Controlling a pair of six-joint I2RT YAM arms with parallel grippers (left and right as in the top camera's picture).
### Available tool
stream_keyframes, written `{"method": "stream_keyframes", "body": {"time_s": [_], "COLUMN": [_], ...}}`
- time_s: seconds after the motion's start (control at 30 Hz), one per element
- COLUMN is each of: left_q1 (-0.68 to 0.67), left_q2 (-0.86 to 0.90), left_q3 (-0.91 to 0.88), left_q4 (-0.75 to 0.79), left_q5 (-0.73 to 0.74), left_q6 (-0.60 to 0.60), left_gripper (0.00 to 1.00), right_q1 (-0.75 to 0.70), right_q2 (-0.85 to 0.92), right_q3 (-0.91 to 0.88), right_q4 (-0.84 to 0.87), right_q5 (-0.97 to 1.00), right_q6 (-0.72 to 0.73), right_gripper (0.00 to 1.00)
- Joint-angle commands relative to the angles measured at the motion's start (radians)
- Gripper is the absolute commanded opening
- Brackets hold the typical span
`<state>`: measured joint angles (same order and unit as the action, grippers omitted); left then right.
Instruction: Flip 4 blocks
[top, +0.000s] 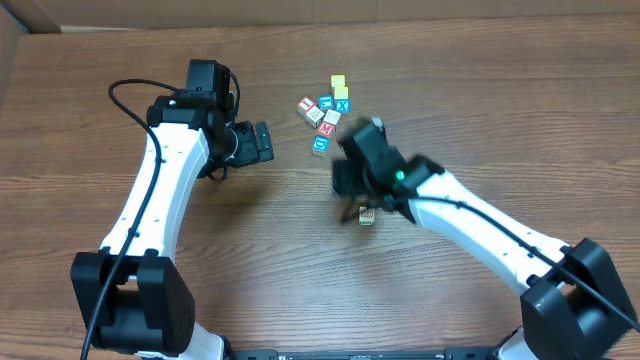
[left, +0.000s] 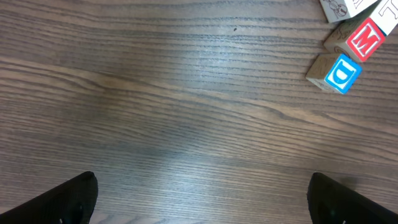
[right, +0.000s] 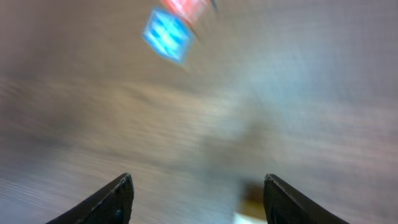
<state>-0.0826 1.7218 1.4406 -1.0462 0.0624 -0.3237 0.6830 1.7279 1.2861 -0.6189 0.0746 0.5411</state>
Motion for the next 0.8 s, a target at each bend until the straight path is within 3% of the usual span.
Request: {"method": "stream_keyframes", "body": {"time_s": [0.0,0.5,0.77], "left_q1": [0.004,0.004,0.004], "left_q2": [0.011,0.011,0.011], "left_q3": [0.02,0.02,0.02], "left_q4": [0.004,0.004,0.004], "left_q5": [-0.014,-0.014,-0.014], "left_q6": [-0.016,-0.016,-0.016], "left_gripper": [1.0,1.0,1.0], "right_q1": [0.005,0.005,0.006], "right_q2": [0.059,0.261,0.422], "right_q3": [0.156,0.179,0.179], "right_q4": [-0.024,0.128,0.311], "right_q5": [0.017,0.041,0.057], "right_q6": [-0.02,0.065,0.066], "right_gripper": [0.71,0.72,0.73]}}
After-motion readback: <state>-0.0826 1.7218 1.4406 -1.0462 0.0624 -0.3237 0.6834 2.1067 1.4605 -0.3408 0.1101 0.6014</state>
